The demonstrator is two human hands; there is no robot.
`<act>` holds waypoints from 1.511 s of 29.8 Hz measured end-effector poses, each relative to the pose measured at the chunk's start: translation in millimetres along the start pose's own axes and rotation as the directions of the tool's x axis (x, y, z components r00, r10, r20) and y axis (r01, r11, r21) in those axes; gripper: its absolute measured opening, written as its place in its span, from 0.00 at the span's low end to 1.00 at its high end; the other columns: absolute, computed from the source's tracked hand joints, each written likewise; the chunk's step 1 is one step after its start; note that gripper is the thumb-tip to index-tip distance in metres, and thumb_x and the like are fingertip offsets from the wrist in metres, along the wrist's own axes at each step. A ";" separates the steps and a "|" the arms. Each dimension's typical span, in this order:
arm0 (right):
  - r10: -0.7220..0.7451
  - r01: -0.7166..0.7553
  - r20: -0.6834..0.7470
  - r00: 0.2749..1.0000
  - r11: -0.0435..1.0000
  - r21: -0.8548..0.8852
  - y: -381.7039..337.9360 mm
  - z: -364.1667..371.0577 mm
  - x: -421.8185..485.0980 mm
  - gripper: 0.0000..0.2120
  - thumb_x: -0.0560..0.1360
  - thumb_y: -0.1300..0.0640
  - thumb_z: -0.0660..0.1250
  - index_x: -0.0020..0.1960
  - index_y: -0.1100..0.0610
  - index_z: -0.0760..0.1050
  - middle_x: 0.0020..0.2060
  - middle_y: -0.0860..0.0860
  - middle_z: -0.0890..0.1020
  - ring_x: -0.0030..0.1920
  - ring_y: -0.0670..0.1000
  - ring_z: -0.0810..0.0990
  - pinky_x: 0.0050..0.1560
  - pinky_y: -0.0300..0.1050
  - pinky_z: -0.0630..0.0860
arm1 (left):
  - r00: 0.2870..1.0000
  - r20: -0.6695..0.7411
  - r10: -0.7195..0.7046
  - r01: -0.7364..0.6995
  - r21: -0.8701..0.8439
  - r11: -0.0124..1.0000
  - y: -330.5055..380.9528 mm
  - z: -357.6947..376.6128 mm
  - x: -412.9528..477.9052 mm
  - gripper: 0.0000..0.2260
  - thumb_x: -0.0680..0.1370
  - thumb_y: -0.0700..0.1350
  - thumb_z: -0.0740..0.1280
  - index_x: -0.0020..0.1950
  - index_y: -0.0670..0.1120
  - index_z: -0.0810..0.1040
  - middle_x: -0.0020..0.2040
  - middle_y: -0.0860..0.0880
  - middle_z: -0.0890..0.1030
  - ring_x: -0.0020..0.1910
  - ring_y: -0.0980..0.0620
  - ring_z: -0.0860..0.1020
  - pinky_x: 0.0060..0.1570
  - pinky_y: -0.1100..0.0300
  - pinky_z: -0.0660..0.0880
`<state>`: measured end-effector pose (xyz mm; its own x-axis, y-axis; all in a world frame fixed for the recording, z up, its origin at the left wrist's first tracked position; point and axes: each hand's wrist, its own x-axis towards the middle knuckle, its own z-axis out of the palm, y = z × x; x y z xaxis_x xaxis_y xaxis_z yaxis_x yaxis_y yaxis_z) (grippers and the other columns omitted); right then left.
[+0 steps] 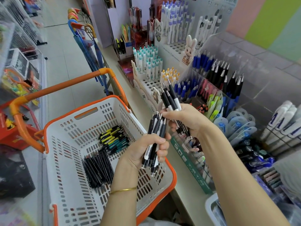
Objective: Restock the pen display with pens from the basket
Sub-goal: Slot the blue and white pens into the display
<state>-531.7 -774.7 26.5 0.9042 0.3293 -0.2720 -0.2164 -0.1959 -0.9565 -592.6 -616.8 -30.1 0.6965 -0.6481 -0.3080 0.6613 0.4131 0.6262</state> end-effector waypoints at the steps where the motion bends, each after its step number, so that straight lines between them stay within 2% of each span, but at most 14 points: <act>1: 0.006 -0.006 -0.003 1.000 1.000 -0.009 0.7 -0.4 -0.4 0.03 0.74 0.65 0.69 0.42 0.61 0.76 0.29 0.50 0.76 0.25 0.47 0.71 0.26 0.39 0.72 | 1.000 -0.004 -0.002 0.002 0.007 1.000 -0.6 -0.5 0.5 0.13 0.67 0.40 0.68 0.49 0.43 0.73 0.30 0.51 0.72 0.25 0.56 0.72 0.26 0.64 0.72; 7: -0.009 0.007 -0.037 0.999 0.999 -0.044 -0.1 -3.3 -2.3 0.06 0.73 0.65 0.70 0.38 0.60 0.75 0.28 0.53 0.74 0.24 0.48 0.72 0.25 0.40 0.73 | 1.000 -0.011 0.020 -0.020 0.050 0.999 -4.0 -3.0 1.6 0.15 0.67 0.41 0.69 0.51 0.42 0.72 0.31 0.51 0.73 0.27 0.56 0.72 0.28 0.64 0.72; 10: -0.012 0.006 -0.120 0.993 0.999 -0.047 -3.5 -3.6 -2.8 0.08 0.74 0.63 0.70 0.37 0.58 0.75 0.27 0.52 0.74 0.25 0.48 0.73 0.26 0.39 0.73 | 0.999 0.007 0.032 -0.032 0.071 0.997 -4.9 -8.1 0.2 0.15 0.68 0.41 0.69 0.52 0.42 0.72 0.32 0.51 0.74 0.28 0.56 0.73 0.29 0.64 0.73; 14: -0.035 0.055 -0.287 0.957 0.997 0.063 -13.4 -11.5 -5.3 0.07 0.75 0.62 0.69 0.39 0.60 0.76 0.26 0.52 0.75 0.25 0.50 0.74 0.26 0.41 0.74 | 0.999 0.026 0.037 -0.039 0.056 0.998 -10.3 -16.1 -2.8 0.13 0.70 0.40 0.68 0.53 0.41 0.72 0.31 0.51 0.73 0.26 0.58 0.71 0.27 0.65 0.71; 19: -0.104 0.118 -0.326 0.940 0.993 0.025 -18.5 -6.6 -10.0 0.05 0.75 0.64 0.67 0.41 0.61 0.75 0.29 0.51 0.79 0.25 0.47 0.77 0.27 0.39 0.75 | 0.998 0.054 0.033 -0.036 0.038 0.999 -10.7 -15.3 -0.1 0.11 0.71 0.39 0.67 0.52 0.42 0.72 0.31 0.51 0.72 0.27 0.58 0.71 0.28 0.66 0.71; 23: -0.197 0.265 -0.554 0.809 0.963 0.045 -17.0 -3.5 -12.2 0.04 0.75 0.66 0.65 0.42 0.63 0.75 0.34 0.59 0.80 0.27 0.49 0.77 0.29 0.43 0.76 | 0.999 0.016 0.048 -0.047 -0.068 0.997 -13.5 -20.7 2.4 0.18 0.66 0.39 0.76 0.51 0.43 0.72 0.31 0.51 0.73 0.26 0.57 0.72 0.28 0.64 0.73; 26: -0.240 0.353 -0.699 0.673 0.935 0.018 -16.9 -1.9 -16.3 0.03 0.76 0.65 0.64 0.45 0.64 0.75 0.30 0.48 0.79 0.27 0.46 0.79 0.28 0.36 0.74 | 0.991 -0.103 0.084 -0.108 -0.246 0.963 -16.2 -26.6 4.4 0.22 0.60 0.39 0.81 0.48 0.44 0.74 0.31 0.50 0.74 0.25 0.56 0.73 0.27 0.63 0.76; 28: -0.242 0.366 -0.722 0.648 0.930 0.017 -11.6 6.6 -21.4 0.03 0.76 0.65 0.65 0.47 0.65 0.74 0.31 0.47 0.79 0.30 0.47 0.81 0.29 0.35 0.74 | 0.963 -0.247 0.111 -0.193 -0.340 0.920 -17.4 -22.0 9.2 0.18 0.63 0.37 0.78 0.47 0.44 0.74 0.35 0.48 0.77 0.29 0.54 0.77 0.28 0.61 0.78; 31: -0.228 0.330 -0.673 0.704 0.944 0.025 6.3 28.2 -31.3 0.03 0.76 0.65 0.65 0.45 0.61 0.72 0.34 0.52 0.80 0.34 0.49 0.83 0.32 0.40 0.78 | 0.893 -0.414 0.177 -0.337 -0.354 0.872 -12.6 -6.5 16.1 0.03 0.70 0.38 0.68 0.43 0.41 0.80 0.45 0.43 0.84 0.40 0.48 0.84 0.36 0.59 0.82; 34: -0.199 0.264 -0.619 0.760 0.964 0.014 24.9 45.1 -39.9 0.03 0.75 0.67 0.65 0.44 0.61 0.73 0.31 0.50 0.79 0.30 0.45 0.80 0.30 0.37 0.75 | 0.891 -0.391 0.230 -0.372 -0.340 0.864 -7.8 3.6 21.6 0.10 0.72 0.39 0.65 0.43 0.39 0.85 0.48 0.41 0.84 0.43 0.48 0.84 0.46 0.58 0.82; 37: -0.177 0.190 -0.577 0.797 0.981 -0.038 39.5 51.0 -43.2 0.05 0.72 0.68 0.65 0.41 0.60 0.73 0.31 0.52 0.78 0.33 0.55 0.79 0.32 0.46 0.76 | 0.884 -0.410 0.225 -0.363 -0.298 0.883 -4.9 3.7 23.6 0.13 0.77 0.41 0.61 0.54 0.38 0.82 0.48 0.41 0.84 0.42 0.48 0.83 0.46 0.53 0.80; 39: -0.173 0.143 -0.527 0.832 0.985 -0.098 44.2 52.7 -44.6 0.05 0.70 0.68 0.66 0.41 0.60 0.73 0.32 0.53 0.76 0.33 0.55 0.76 0.34 0.52 0.76 | 0.876 -0.436 0.205 -0.362 -0.313 0.878 -4.4 3.5 24.8 0.13 0.79 0.41 0.60 0.56 0.39 0.81 0.49 0.43 0.84 0.45 0.48 0.84 0.44 0.52 0.80; 42: -0.167 0.102 -0.449 0.878 0.981 -0.166 46.9 53.3 -46.1 0.08 0.69 0.68 0.67 0.39 0.57 0.72 0.30 0.48 0.74 0.30 0.45 0.72 0.33 0.49 0.73 | 0.851 -0.493 0.181 -0.365 -0.308 0.879 -5.4 2.6 26.7 0.09 0.79 0.40 0.62 0.52 0.39 0.81 0.45 0.43 0.84 0.42 0.49 0.84 0.39 0.55 0.82; 45: -0.148 0.095 -0.375 0.915 0.983 -0.157 46.2 50.5 -45.5 0.08 0.69 0.69 0.67 0.38 0.57 0.73 0.29 0.47 0.75 0.29 0.45 0.73 0.31 0.43 0.72 | 0.815 -0.549 0.186 -0.364 -0.235 0.901 -7.6 1.5 28.2 0.05 0.77 0.42 0.67 0.45 0.42 0.80 0.38 0.46 0.81 0.36 0.50 0.82 0.39 0.55 0.79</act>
<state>-601.4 -752.1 -10.7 0.9976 -0.0164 -0.0673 -0.0690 -0.3059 -0.9496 -578.4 -639.2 -42.5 0.8433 -0.1001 -0.5280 0.4081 0.7585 0.5080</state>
